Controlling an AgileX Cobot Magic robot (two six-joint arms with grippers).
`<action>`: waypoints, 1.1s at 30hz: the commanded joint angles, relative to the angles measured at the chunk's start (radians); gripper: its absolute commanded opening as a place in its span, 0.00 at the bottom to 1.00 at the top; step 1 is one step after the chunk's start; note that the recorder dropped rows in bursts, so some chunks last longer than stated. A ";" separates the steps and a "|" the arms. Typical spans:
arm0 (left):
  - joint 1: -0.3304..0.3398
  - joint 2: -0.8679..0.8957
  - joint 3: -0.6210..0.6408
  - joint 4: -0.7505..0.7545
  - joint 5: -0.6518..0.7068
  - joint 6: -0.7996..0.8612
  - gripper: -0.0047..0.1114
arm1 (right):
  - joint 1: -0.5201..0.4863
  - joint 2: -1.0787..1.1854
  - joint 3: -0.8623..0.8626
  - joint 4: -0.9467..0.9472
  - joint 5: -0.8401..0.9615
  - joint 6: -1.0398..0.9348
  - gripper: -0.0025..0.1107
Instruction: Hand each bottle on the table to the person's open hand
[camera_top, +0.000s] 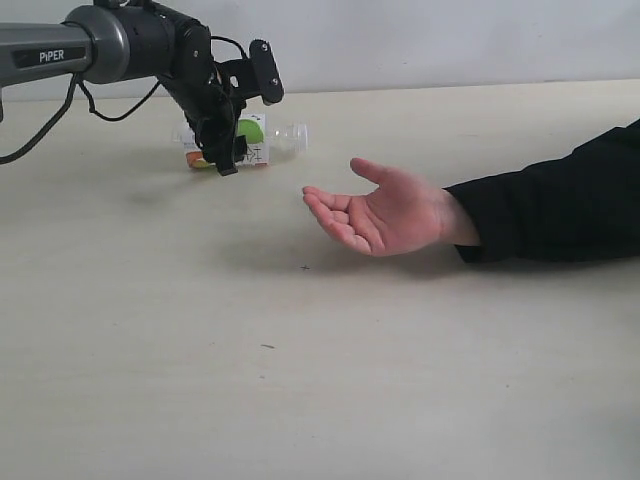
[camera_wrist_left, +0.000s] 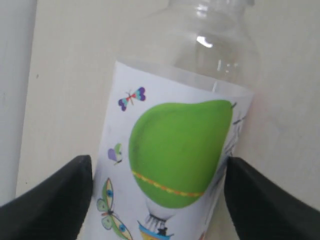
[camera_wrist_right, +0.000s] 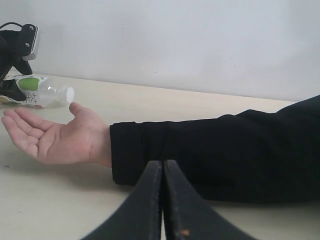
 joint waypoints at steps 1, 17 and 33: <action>0.001 0.003 -0.004 -0.010 0.004 -0.010 0.64 | -0.003 -0.006 0.005 0.001 -0.005 -0.004 0.02; 0.001 0.003 -0.004 -0.002 0.028 -0.011 0.68 | -0.003 -0.006 0.005 0.001 -0.005 -0.004 0.02; 0.001 0.001 -0.004 -0.002 -0.041 -0.011 0.80 | -0.003 -0.006 0.005 0.001 -0.005 -0.004 0.02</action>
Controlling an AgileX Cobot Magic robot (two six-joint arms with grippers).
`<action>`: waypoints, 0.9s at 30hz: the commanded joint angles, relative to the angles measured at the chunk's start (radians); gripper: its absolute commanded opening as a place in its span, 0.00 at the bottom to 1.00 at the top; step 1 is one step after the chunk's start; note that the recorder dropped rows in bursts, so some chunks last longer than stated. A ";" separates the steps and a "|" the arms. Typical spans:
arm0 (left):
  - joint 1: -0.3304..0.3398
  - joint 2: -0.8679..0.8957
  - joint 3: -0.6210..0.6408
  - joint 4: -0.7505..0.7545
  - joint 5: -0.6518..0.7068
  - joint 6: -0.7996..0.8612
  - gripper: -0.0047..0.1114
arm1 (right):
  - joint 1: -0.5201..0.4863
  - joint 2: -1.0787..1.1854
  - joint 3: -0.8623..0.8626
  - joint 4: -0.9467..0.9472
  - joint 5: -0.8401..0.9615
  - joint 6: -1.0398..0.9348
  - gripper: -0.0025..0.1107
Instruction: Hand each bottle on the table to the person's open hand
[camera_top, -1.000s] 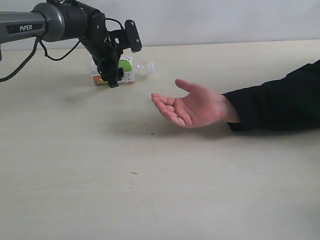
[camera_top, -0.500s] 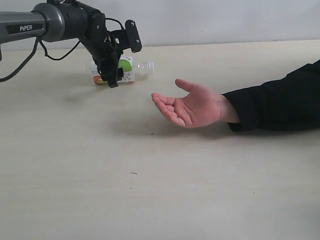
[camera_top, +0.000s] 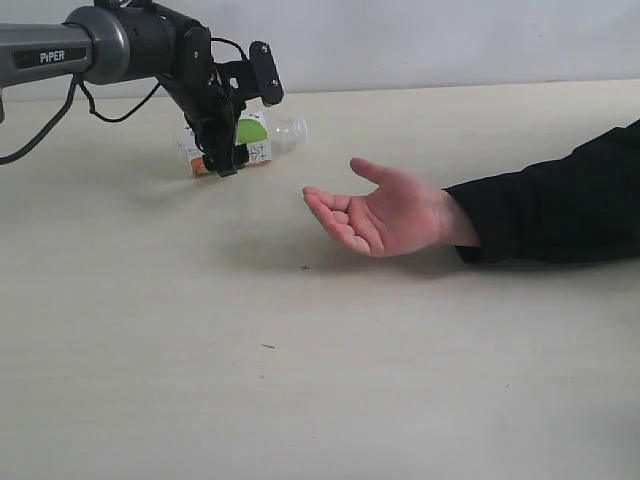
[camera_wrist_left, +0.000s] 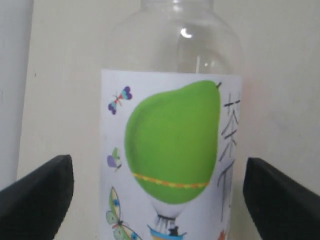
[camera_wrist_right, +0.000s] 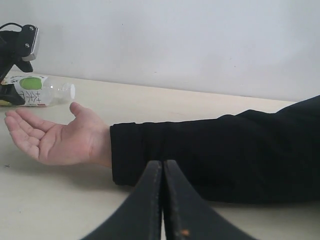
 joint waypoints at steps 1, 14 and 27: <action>0.001 0.001 -0.004 -0.005 -0.047 -0.014 0.80 | -0.003 -0.006 0.005 0.001 -0.005 -0.004 0.02; 0.025 0.028 -0.004 -0.007 -0.060 -0.060 0.80 | -0.003 -0.006 0.005 0.001 -0.005 -0.004 0.02; 0.025 0.045 -0.004 -0.005 -0.081 -0.050 0.54 | -0.003 -0.006 0.005 0.001 -0.005 -0.004 0.02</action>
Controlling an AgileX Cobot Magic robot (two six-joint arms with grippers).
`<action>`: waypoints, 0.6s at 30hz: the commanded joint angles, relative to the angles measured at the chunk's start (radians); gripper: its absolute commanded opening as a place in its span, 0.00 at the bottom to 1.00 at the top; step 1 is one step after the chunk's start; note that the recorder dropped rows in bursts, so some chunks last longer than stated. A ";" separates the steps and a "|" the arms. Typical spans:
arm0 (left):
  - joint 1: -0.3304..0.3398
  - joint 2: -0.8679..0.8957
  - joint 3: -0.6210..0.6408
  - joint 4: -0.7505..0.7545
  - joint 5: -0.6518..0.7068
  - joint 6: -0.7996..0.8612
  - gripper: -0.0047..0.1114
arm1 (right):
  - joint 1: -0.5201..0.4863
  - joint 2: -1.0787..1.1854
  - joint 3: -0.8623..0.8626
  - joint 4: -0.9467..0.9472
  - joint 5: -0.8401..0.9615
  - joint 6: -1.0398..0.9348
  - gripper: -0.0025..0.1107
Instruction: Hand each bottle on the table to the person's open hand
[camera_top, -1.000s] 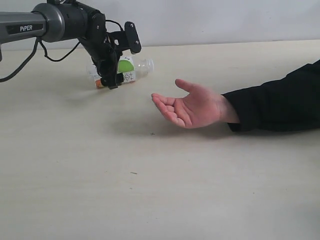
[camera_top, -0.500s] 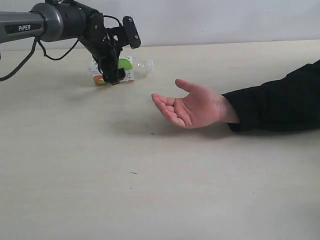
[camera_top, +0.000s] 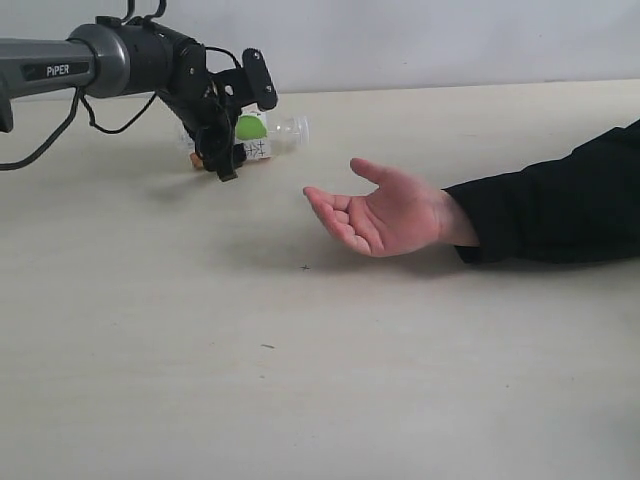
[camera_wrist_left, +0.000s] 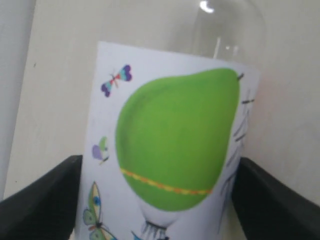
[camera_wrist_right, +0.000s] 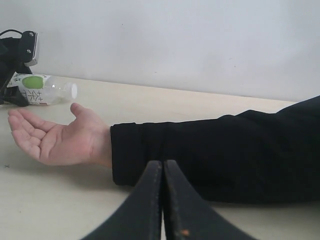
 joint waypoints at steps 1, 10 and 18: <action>0.002 0.002 -0.004 -0.010 -0.007 -0.004 0.50 | -0.003 -0.006 0.005 0.001 -0.005 -0.004 0.02; 0.002 -0.004 -0.004 -0.010 0.009 -0.038 0.04 | -0.003 -0.006 0.005 0.001 -0.005 -0.004 0.02; -0.002 -0.071 -0.004 -0.017 0.087 -0.091 0.04 | -0.003 -0.006 0.005 0.001 -0.005 -0.004 0.02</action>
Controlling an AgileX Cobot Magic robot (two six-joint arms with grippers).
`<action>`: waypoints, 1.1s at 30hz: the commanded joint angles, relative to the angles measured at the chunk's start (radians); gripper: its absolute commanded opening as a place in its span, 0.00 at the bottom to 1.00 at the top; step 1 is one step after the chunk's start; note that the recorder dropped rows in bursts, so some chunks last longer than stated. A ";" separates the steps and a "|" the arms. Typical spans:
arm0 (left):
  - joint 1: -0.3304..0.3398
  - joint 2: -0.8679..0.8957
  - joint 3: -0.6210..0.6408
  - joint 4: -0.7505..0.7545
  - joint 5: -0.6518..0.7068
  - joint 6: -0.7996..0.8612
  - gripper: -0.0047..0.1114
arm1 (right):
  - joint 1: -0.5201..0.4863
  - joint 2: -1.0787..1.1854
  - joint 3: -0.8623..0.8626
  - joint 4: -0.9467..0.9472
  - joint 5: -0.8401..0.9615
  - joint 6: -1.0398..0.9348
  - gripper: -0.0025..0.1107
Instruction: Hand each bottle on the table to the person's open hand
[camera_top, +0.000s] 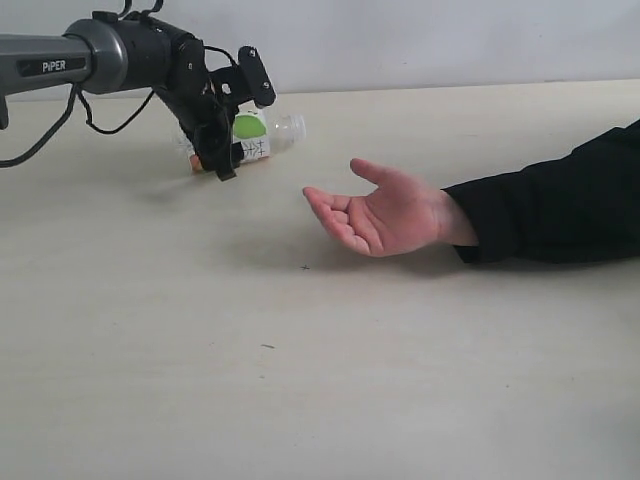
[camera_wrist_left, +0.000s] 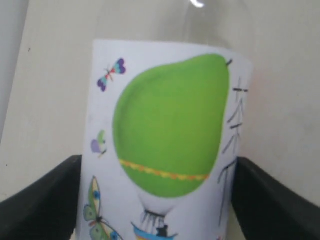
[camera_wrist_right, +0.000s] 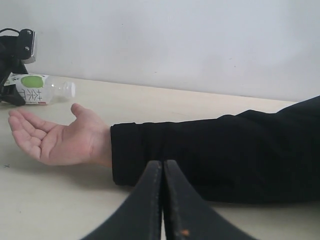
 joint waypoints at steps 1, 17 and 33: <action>-0.002 -0.068 -0.004 -0.018 0.047 -0.054 0.04 | -0.003 -0.006 0.005 0.001 -0.005 -0.004 0.02; -0.089 -0.195 -0.004 -0.018 0.230 -0.254 0.04 | -0.003 -0.006 0.005 0.001 -0.005 -0.004 0.02; -0.297 -0.283 -0.004 -0.028 0.548 -0.759 0.04 | -0.003 -0.006 0.005 0.001 -0.005 -0.004 0.02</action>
